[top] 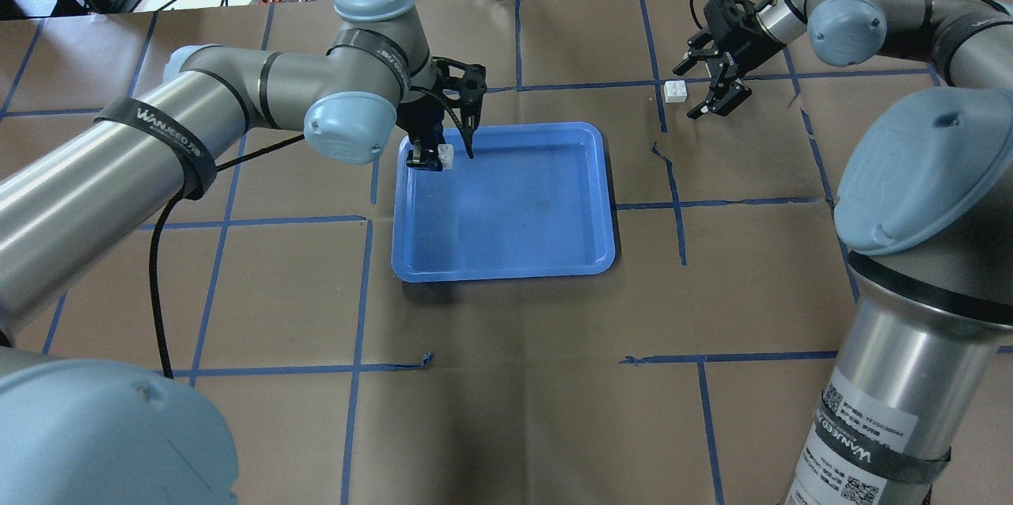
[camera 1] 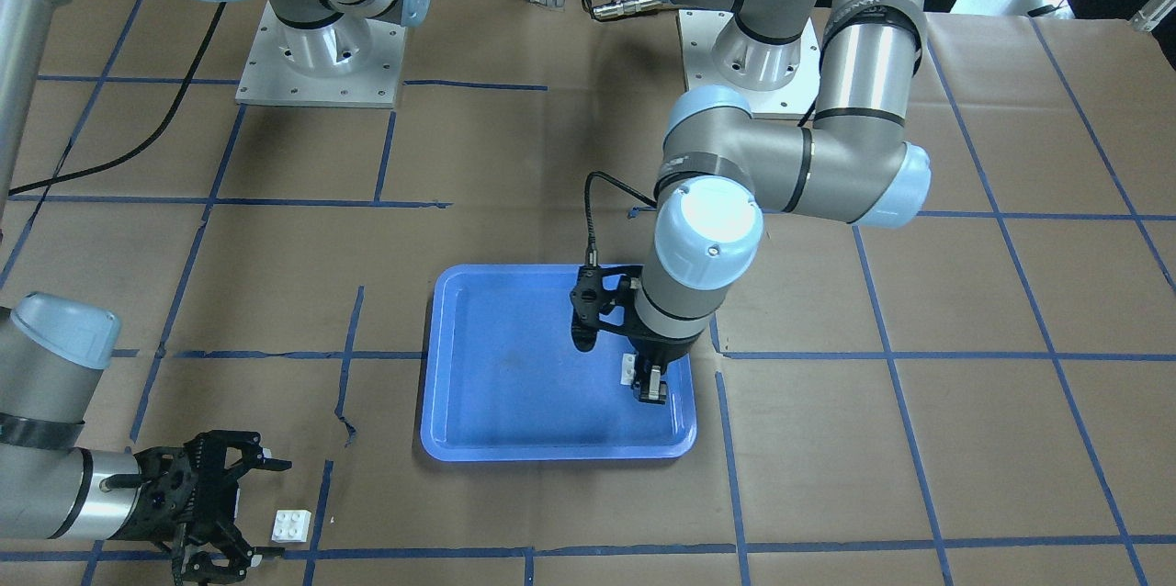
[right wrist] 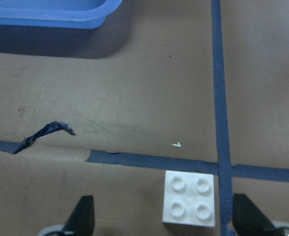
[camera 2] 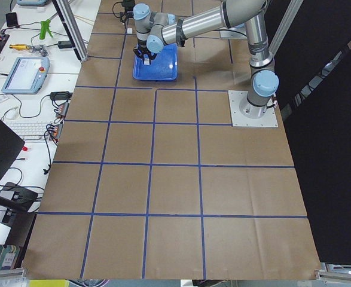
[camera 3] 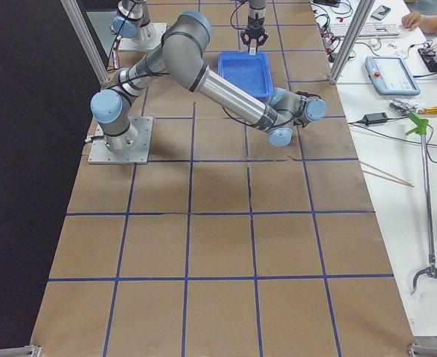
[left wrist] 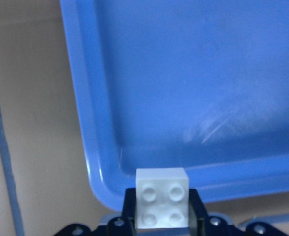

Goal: Assemble white blocks and place on blue tray

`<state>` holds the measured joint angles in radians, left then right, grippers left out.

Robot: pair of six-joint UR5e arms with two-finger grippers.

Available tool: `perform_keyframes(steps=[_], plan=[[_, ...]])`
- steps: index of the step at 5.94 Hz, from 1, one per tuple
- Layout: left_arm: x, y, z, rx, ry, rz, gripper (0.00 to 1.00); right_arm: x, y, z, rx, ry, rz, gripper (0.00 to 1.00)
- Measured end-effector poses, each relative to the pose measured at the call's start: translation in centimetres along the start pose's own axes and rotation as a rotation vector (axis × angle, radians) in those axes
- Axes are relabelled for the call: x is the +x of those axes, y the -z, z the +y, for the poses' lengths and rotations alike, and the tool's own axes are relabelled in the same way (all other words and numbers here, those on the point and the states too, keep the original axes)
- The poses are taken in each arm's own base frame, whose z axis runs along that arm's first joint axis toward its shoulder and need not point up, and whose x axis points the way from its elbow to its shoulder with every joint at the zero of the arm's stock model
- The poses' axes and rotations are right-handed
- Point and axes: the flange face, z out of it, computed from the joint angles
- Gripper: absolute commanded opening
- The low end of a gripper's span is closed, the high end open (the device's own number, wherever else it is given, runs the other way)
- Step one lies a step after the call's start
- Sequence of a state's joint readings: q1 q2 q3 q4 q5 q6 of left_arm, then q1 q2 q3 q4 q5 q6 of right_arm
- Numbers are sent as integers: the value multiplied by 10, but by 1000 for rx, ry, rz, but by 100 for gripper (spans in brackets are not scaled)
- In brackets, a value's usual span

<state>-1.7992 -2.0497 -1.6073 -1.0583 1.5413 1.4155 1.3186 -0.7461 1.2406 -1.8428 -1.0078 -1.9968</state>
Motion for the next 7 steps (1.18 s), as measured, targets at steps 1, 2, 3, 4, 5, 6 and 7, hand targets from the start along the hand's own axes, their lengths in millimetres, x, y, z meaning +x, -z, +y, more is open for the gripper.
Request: perform_keyframes(steps=[1,2,3,4,5,6,7], plan=[[13,-12,-24,-4,43,15,0,1,-1,1,-1,1,2,54],[20,-26,-33,-5,64,20,0,1,0,2,-2,4,6,39],[24,-44,-35,-4,70,15,0,2,0,2,-5,8,10,30],[27,-59,-35,-2,74,7,0,3,2,1,-8,12,16,25],[28,-65,-34,-1,76,3,7,5,6,-1,-11,17,23,25],[29,-68,-34,-2,78,4,64,7,13,-5,-15,17,34,25],[29,-69,-34,-1,79,3,88,6,26,-13,-24,5,48,26]])
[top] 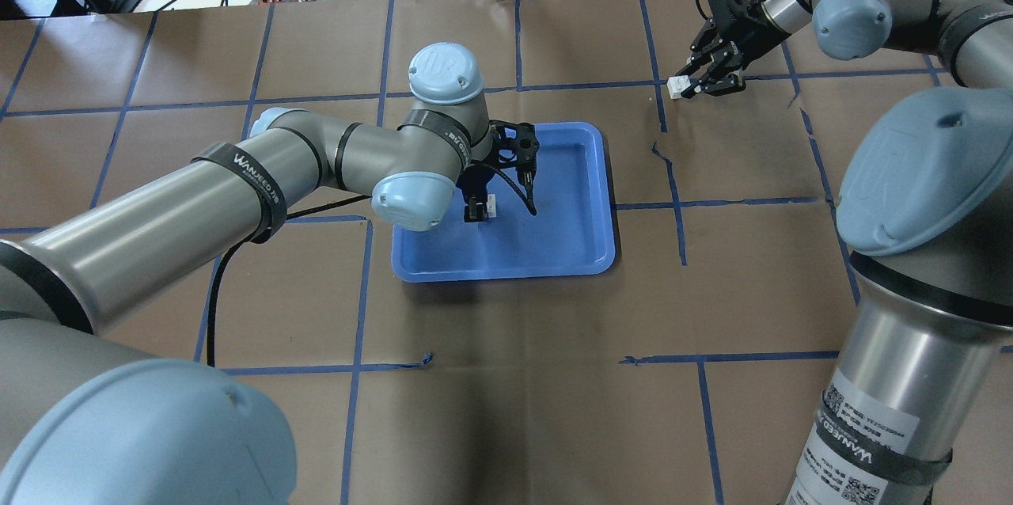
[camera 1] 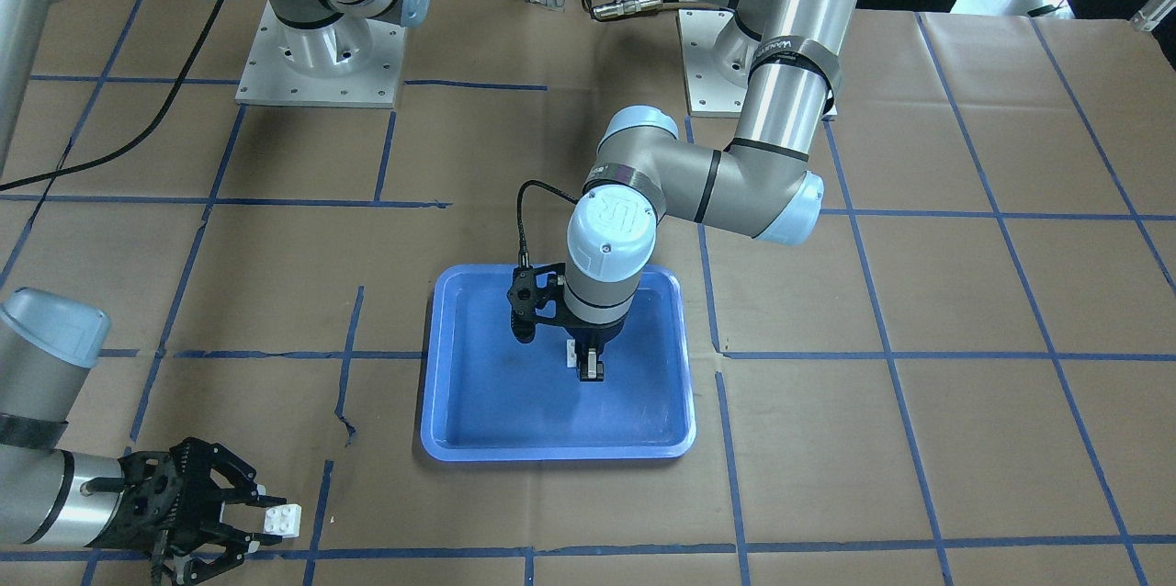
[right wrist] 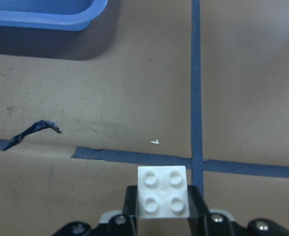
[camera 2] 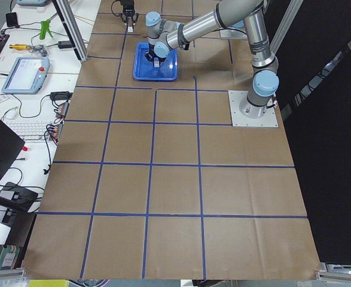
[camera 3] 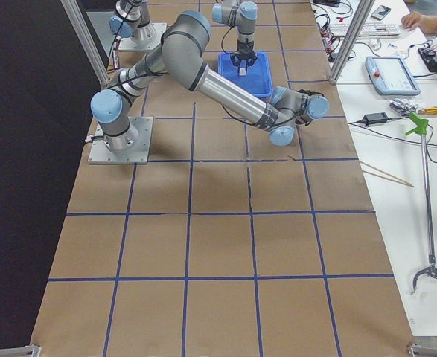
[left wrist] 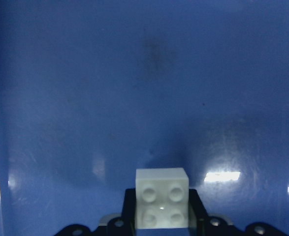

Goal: Assemble white blocks and place on blue tray

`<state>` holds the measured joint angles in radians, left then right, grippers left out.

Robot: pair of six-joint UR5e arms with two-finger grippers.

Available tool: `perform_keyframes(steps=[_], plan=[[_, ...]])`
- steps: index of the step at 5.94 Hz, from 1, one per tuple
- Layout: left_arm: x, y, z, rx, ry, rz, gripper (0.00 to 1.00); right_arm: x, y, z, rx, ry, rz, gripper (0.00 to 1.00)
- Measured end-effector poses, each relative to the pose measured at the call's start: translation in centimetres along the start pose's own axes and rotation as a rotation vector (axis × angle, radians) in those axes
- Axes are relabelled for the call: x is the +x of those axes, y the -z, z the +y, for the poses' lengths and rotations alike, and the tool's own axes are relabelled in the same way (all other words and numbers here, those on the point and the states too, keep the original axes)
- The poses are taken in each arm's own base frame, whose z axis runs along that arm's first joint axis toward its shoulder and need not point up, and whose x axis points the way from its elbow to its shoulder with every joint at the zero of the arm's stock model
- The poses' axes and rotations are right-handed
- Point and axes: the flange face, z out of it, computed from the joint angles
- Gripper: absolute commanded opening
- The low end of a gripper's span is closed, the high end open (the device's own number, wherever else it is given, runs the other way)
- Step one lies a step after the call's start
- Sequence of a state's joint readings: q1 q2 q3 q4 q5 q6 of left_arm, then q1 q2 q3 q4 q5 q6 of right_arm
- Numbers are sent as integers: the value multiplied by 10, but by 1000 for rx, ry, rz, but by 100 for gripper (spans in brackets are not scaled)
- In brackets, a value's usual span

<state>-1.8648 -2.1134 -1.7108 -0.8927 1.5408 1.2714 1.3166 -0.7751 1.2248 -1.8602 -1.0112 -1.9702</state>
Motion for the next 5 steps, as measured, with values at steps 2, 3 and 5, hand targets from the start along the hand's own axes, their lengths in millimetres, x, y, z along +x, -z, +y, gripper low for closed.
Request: perform_keyframes(steps=[2,3,5], plan=[[0,1,0,1,2,-3,99,-12,42,-32,-19,-28,15,26],[0,11,0,3,3,-15,99,-27,59,-49,-16,-43,2,25],[8,71,4,-2,11,-4,99,-72,74,-75,0,-100,-25,25]])
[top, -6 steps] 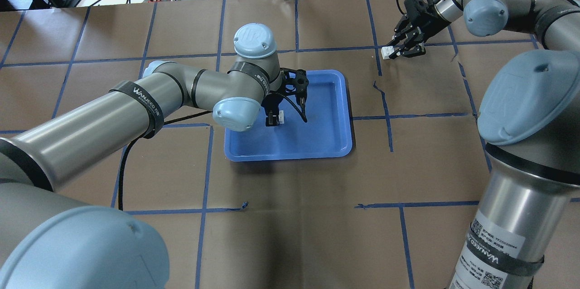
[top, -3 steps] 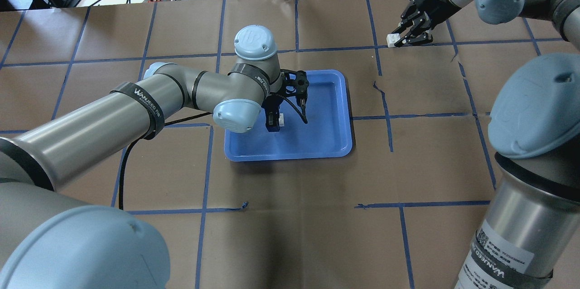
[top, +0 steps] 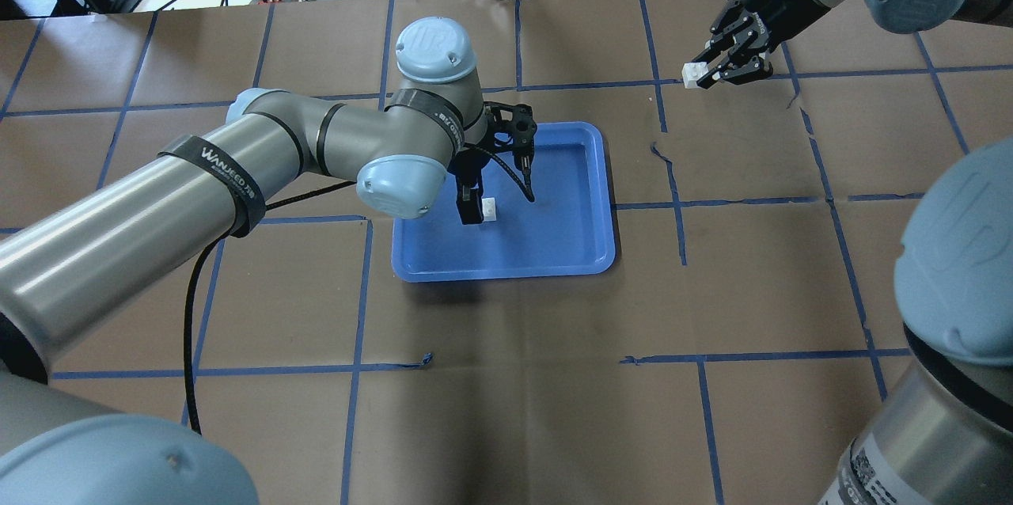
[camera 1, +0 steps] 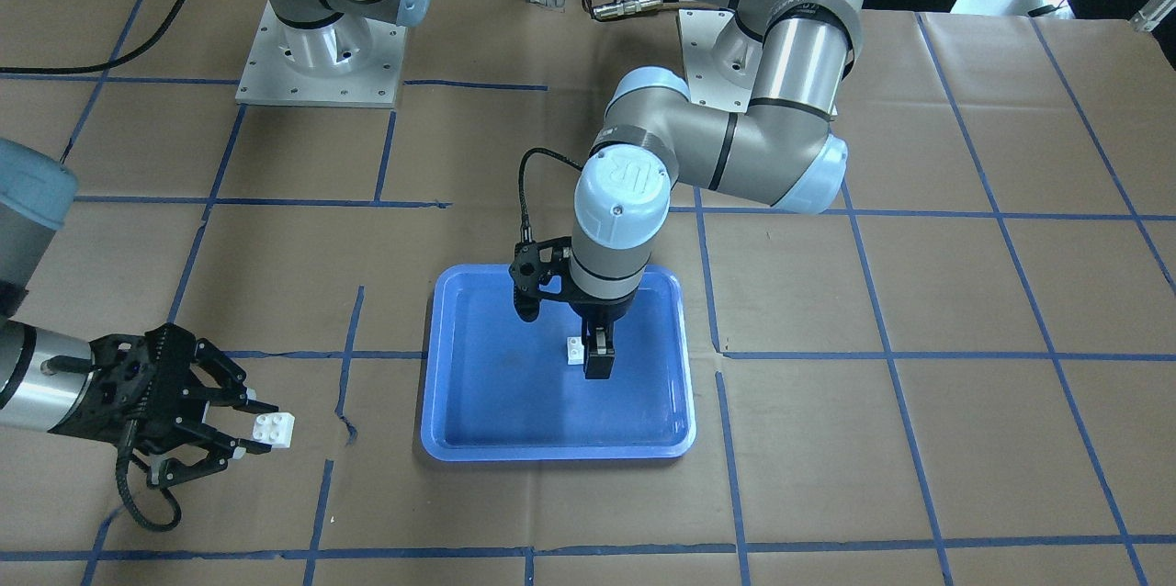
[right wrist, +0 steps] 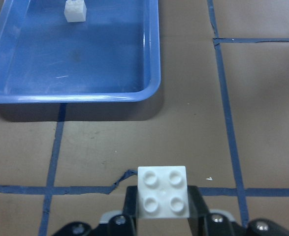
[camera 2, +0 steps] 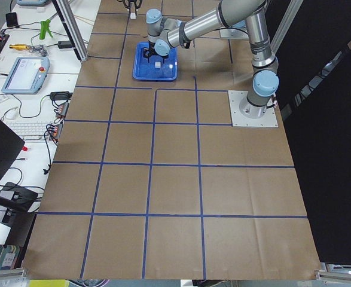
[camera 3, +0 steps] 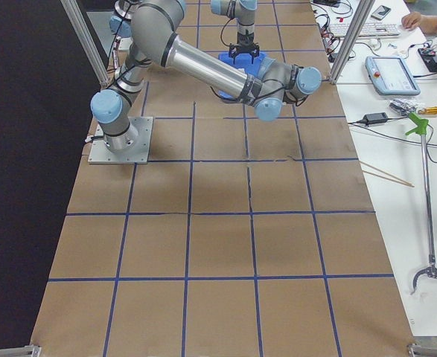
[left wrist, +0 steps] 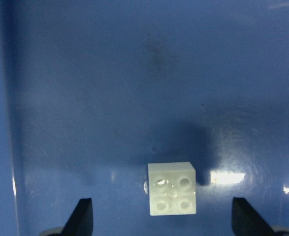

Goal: Assemble white blocks and place on blue tray

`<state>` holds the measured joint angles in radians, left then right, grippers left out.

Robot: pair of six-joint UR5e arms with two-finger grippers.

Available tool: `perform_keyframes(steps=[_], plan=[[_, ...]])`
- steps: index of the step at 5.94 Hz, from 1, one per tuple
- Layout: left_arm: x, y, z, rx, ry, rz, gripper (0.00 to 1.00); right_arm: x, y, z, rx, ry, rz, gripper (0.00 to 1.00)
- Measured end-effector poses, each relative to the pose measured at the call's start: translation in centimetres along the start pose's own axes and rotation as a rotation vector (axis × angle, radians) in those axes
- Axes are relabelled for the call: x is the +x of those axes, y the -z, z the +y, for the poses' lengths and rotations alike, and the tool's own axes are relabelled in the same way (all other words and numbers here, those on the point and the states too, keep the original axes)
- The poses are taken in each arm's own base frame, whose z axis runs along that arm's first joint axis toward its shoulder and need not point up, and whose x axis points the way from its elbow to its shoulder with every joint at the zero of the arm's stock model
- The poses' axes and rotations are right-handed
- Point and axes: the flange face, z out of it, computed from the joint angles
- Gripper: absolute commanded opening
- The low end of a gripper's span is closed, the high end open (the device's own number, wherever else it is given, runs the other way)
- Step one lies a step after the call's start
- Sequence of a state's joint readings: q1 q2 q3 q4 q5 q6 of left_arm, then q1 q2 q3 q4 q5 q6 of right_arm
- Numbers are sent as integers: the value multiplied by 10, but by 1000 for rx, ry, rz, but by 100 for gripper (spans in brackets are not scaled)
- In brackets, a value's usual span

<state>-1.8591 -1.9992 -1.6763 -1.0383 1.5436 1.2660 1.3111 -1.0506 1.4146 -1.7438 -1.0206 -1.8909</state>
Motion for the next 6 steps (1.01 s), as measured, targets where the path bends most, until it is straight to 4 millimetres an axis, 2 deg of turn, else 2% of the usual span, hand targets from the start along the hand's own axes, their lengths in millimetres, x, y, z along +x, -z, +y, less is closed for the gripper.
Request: perform_keyframes(steps=[1,3,4,5,6], plan=[[11,48,7,-8,11,25,99,-17,4,-7,-1,-5,5,26],[44,152,35,-29,58,91,99,-32,3,-14,5,-3,6,26],[64,191,43,-33,67,103,99,-45,-4,-20,13,0,-5,26],[77,217,47,-29,71,91,99,-67,-15,-34,27,12,-5,27],[86,233,48,-25,102,78,99,-88,-35,-50,41,8,24,28]])
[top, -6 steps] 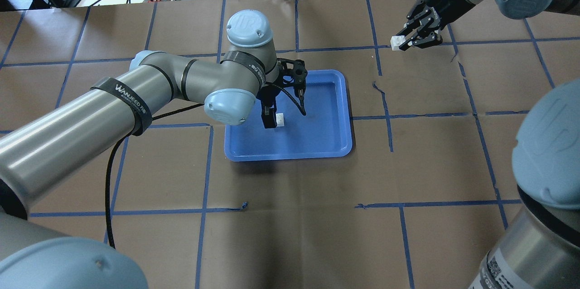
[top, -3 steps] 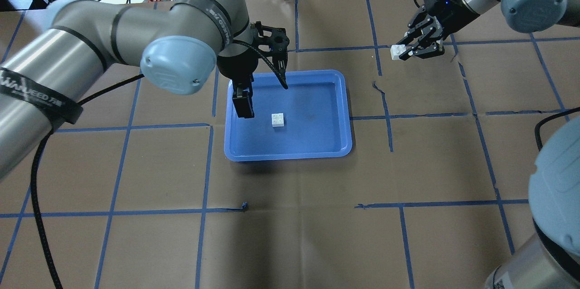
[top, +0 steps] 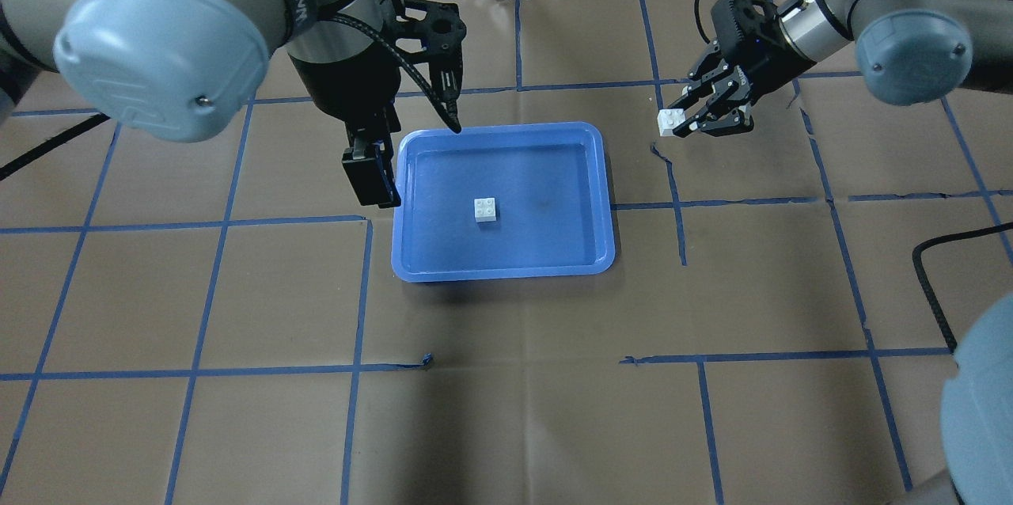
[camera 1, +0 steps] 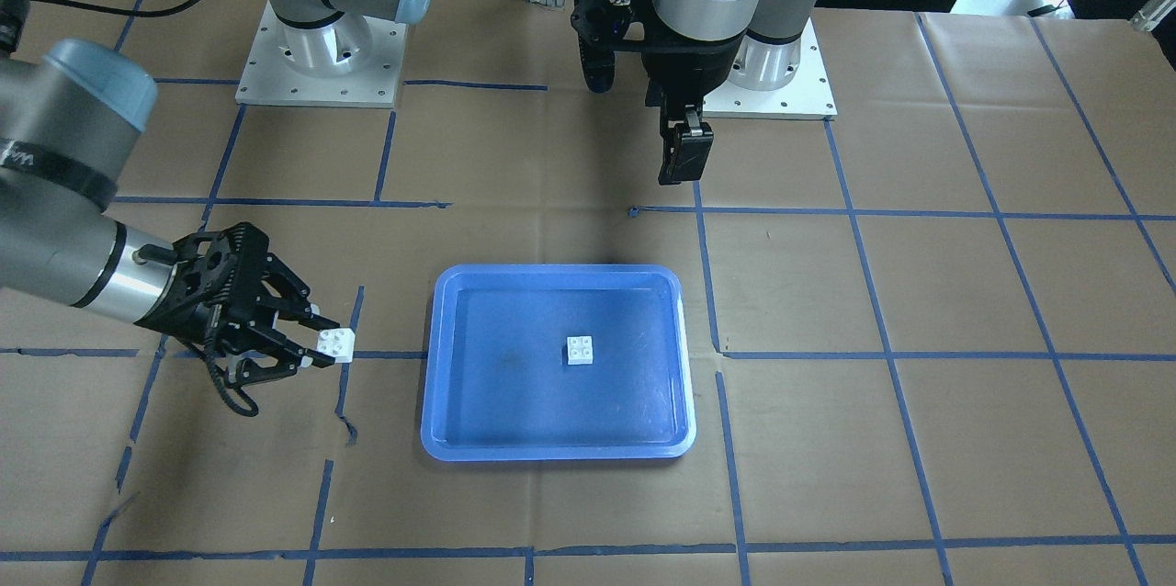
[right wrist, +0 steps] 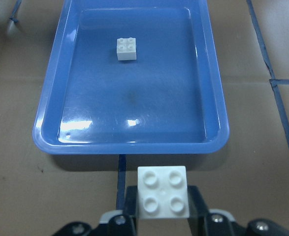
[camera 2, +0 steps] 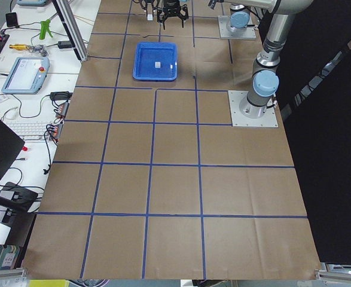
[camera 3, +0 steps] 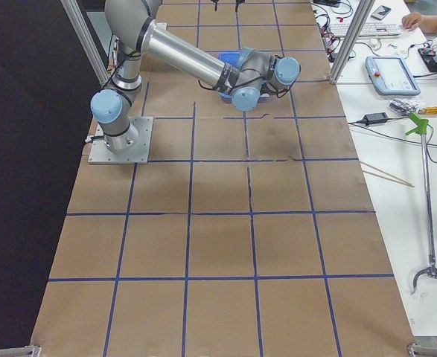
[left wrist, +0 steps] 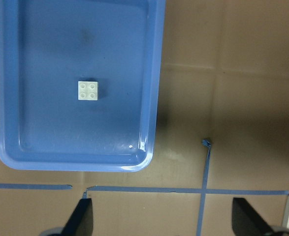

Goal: Assemble white blocks and place on blue tray

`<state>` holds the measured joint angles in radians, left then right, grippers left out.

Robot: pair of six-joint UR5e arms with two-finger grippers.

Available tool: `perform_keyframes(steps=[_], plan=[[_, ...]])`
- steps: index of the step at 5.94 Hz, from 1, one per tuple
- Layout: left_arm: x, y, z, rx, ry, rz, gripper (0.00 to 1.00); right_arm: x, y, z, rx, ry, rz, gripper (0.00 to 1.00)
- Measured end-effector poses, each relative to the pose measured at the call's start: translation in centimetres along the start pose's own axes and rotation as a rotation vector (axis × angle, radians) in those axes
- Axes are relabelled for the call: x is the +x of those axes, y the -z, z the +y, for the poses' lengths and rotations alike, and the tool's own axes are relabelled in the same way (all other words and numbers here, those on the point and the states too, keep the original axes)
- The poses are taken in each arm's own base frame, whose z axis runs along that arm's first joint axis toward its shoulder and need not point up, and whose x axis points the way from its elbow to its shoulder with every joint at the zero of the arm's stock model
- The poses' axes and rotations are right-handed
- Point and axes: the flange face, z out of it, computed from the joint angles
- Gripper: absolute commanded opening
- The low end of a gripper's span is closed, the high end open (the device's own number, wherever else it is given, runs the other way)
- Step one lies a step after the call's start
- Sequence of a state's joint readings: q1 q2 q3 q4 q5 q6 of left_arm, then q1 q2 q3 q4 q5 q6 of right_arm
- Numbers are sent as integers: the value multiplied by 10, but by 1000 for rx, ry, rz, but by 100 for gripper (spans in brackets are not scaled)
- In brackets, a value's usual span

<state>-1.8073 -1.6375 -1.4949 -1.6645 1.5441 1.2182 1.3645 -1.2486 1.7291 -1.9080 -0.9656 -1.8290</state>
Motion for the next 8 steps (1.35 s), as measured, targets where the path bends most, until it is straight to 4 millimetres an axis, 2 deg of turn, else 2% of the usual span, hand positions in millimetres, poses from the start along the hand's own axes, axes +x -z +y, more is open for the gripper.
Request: perform_keyframes(steps=[1,2,4,5,6,7,8], plan=[[4,4,1,4,76,-2,99,-12,-25,-22,5,-20,47,28],[6,10,1,13,209,-16,99,-20,-53,-52,12,-34,88,28],[-3,30,1,118,649,-142,99,-27,-105,-100,31,-28,116,28],[-6,37,0,186,903,-175,99,-30,-131,-110,36,-24,113,28],[-5,43,0,235,1120,-178,99,-30,-150,-108,35,-23,106,28],[-2,47,1,259,1227,-174,99,-33,-165,-101,34,-20,104,28],[-6,53,11,271,1279,-178,99,-36,-178,-93,36,-20,102,28]])
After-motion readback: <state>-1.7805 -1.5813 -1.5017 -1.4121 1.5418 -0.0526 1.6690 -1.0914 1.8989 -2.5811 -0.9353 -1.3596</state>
